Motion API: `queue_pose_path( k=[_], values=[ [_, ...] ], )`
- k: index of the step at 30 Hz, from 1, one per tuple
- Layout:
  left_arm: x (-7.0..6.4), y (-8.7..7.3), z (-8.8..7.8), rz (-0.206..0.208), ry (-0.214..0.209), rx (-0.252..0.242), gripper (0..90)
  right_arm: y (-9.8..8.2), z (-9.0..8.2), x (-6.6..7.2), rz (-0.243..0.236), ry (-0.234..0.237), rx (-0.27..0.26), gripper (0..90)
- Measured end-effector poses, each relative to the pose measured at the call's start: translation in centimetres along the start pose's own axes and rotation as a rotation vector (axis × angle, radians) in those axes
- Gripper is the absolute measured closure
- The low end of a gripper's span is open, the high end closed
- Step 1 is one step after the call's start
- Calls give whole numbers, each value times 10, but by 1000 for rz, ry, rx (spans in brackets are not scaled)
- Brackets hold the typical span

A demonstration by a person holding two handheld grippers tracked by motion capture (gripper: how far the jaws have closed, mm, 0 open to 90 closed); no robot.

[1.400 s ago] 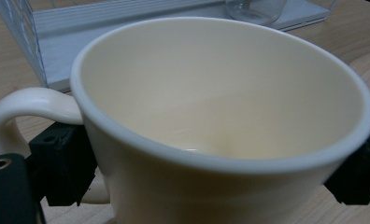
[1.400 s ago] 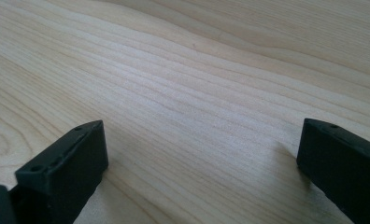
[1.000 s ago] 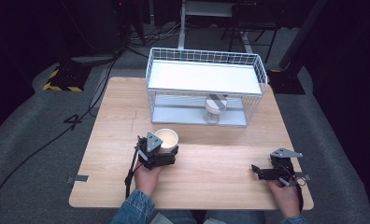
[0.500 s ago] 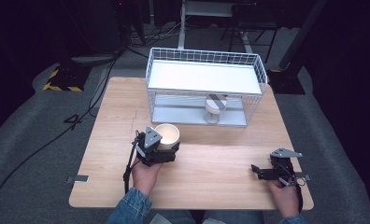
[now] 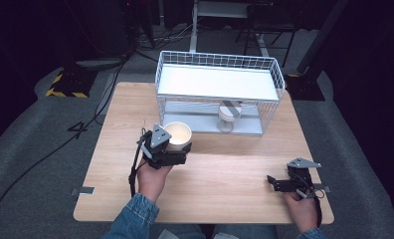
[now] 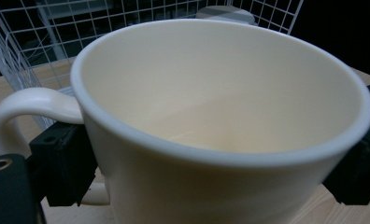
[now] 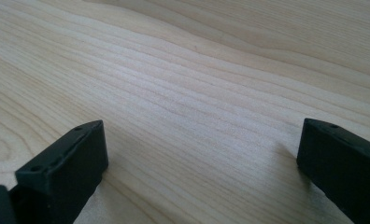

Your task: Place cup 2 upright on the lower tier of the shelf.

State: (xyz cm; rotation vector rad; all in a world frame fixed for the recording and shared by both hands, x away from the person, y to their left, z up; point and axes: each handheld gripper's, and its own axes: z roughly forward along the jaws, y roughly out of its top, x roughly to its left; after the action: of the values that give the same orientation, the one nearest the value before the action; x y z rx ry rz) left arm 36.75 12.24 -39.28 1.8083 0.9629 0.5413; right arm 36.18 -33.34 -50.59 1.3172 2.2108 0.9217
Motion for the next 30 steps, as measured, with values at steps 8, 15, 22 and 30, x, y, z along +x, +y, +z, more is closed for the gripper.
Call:
queue_pose_path(
  k=[8,15,22,30],
  values=[
    [0,20,-3,11,-20,-9,83,1,1,2,6,-7,-2,20],
    [1,37,-5,9,-36,-36,83,1,1,2,7,-7,-1,20],
    [7,53,-5,-1,-58,-41,83,1,1,2,7,-7,-1,20],
    [6,75,-2,19,-78,-58,83,1,1,2,6,-8,-1,20]
  ],
)
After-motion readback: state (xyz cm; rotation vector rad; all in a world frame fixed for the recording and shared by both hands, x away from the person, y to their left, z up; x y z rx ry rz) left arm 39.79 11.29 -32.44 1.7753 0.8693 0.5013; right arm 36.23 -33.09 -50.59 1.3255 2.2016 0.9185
